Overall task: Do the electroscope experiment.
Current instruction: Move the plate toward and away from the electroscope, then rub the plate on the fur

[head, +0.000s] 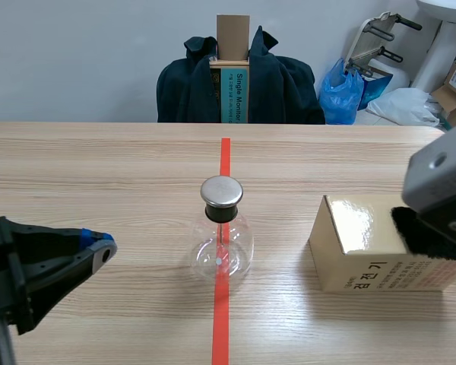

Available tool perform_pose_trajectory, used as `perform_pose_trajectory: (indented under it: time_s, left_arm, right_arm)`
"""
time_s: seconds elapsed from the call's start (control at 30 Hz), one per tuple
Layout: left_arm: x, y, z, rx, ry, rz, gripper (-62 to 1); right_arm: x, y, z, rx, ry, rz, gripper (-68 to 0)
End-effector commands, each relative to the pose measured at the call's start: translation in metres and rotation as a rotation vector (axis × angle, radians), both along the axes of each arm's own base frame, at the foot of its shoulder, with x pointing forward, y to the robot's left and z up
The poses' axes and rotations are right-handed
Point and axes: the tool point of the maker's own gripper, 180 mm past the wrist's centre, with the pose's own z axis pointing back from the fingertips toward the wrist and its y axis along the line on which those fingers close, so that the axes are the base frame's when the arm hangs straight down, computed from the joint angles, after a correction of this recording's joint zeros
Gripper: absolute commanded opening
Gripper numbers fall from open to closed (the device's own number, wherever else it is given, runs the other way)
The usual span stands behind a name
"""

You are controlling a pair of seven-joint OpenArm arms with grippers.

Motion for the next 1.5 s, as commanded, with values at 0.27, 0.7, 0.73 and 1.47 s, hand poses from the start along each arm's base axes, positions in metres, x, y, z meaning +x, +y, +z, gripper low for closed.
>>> perform_pose_trajectory:
  time_s: [0.27,0.7,0.73,1.47]
  left_arm:
    - [-0.019,0.013,0.028,0.023,-0.026,0.016,-58.8]
    - [-0.018,0.018,0.035,0.023,-0.047,0.024,0.5]
    - [-0.018,0.017,0.036,0.017,-0.050,0.023,1.4]
    - [-0.018,0.017,0.035,0.013,-0.046,0.031,1.4]
  right_arm:
    - [-0.014,-0.027,-0.005,-0.032,0.061,-0.069,-66.9]
    - [-0.019,-0.084,-0.126,-0.116,0.337,-0.178,-66.9]
    - [-0.019,-0.088,-0.135,-0.120,0.353,-0.184,-66.9]
    - [-0.017,-0.098,-0.221,-0.148,0.572,-0.142,-66.9]
